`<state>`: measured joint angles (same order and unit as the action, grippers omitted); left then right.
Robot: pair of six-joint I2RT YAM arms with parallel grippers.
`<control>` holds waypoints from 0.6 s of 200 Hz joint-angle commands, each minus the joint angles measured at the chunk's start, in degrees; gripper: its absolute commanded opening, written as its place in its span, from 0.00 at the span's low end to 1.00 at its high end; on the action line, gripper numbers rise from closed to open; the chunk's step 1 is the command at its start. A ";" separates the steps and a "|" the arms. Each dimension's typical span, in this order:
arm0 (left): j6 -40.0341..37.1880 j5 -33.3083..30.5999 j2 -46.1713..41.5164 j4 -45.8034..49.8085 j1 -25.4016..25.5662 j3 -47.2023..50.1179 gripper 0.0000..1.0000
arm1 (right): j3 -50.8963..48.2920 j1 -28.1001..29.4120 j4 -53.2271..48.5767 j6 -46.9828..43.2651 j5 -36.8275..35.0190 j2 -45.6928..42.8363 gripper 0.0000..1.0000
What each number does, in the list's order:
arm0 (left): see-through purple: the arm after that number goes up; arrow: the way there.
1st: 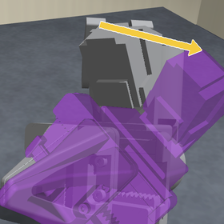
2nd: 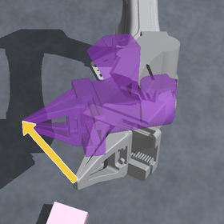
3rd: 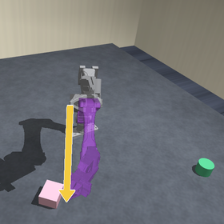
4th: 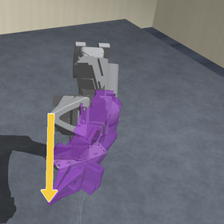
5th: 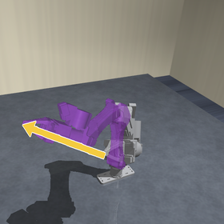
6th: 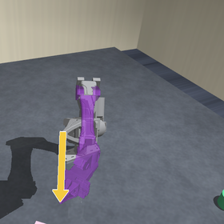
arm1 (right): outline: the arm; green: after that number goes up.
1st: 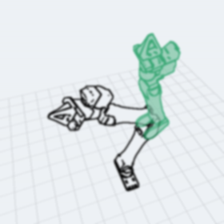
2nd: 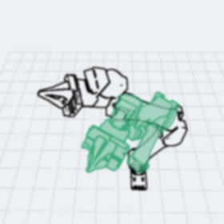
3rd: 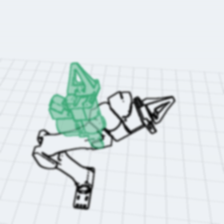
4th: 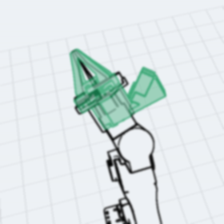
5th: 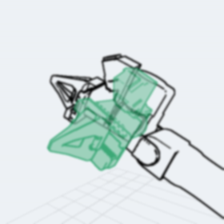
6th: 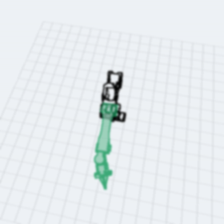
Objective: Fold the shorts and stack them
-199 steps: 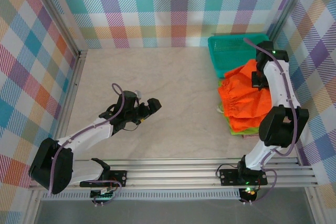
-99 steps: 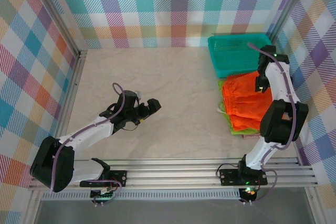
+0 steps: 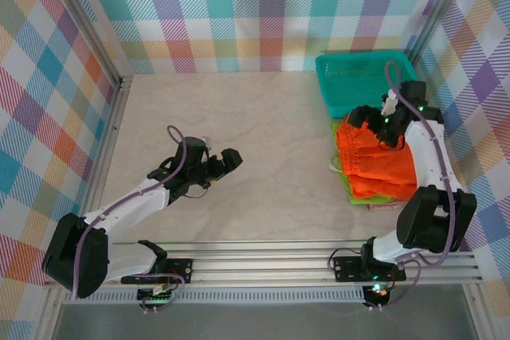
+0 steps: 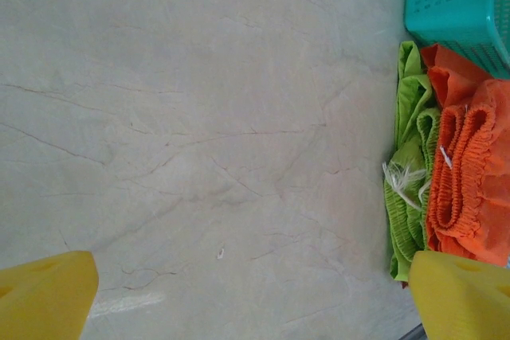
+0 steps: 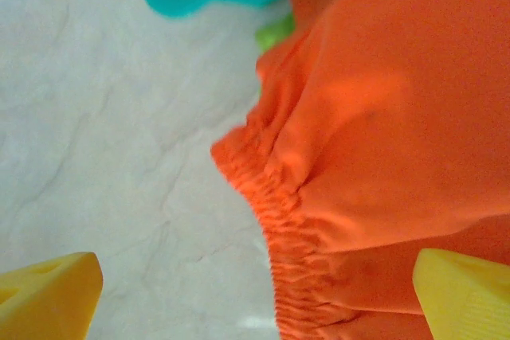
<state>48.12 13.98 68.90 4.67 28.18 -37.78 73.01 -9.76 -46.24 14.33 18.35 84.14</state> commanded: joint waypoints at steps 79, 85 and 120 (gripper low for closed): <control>-7.31 -7.38 -7.92 9.76 -0.74 -3.57 1.00 | -20.57 -12.30 12.93 8.50 19.23 -3.31 0.99; -8.45 -8.72 -8.72 10.73 -0.70 -4.24 1.00 | -20.37 -12.37 13.28 8.82 19.94 -4.68 0.99; -16.07 -24.86 -13.14 21.63 -0.77 -8.90 1.00 | -21.49 -10.68 20.29 10.92 20.48 -15.58 0.99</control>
<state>39.38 2.96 59.29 17.93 27.97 -42.81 52.12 -21.93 -32.95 23.53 36.25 76.01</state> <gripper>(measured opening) 0.999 0.994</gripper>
